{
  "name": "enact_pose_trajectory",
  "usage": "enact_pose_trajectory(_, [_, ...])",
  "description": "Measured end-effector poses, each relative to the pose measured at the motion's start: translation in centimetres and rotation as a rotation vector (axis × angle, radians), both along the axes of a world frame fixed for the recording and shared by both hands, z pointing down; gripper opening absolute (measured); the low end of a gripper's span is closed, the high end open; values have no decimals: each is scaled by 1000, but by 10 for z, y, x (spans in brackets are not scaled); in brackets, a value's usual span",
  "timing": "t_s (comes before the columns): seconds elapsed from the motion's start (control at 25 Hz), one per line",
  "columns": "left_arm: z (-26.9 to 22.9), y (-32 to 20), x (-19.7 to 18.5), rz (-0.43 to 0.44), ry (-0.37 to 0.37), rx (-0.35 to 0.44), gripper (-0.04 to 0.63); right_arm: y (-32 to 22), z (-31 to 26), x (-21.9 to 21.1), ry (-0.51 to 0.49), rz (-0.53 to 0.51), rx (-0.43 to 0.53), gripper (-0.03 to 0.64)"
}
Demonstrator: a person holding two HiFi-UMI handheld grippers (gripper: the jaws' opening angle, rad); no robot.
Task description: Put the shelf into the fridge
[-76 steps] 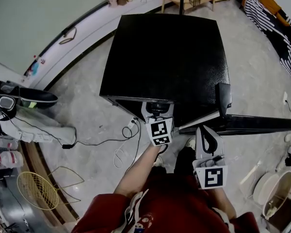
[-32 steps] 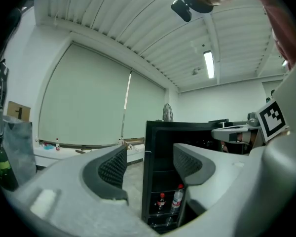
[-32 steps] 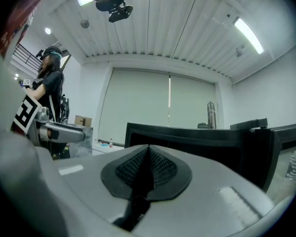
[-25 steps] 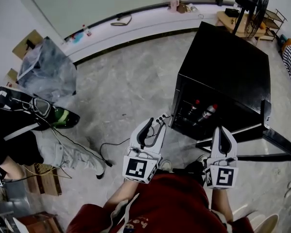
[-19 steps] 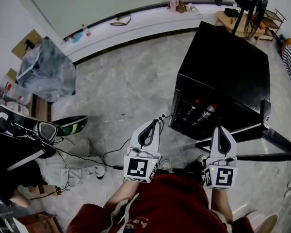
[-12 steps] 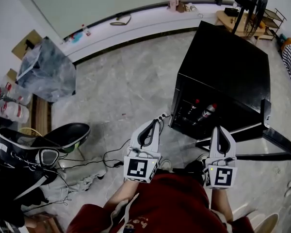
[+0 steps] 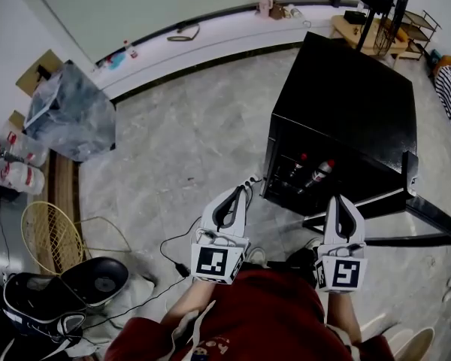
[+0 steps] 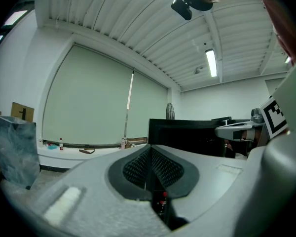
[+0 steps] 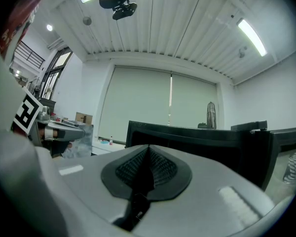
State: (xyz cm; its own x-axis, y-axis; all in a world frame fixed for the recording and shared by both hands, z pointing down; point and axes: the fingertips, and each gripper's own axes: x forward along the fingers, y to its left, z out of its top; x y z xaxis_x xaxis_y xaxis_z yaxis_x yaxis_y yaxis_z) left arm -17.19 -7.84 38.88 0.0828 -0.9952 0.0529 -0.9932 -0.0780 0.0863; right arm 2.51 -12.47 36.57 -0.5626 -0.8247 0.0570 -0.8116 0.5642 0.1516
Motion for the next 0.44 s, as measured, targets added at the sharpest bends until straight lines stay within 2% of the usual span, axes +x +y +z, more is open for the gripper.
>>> enact_pose_trajectory(0.44, [2,-2,7,20,7,-3,5,1,1,3,3,9,-2,0])
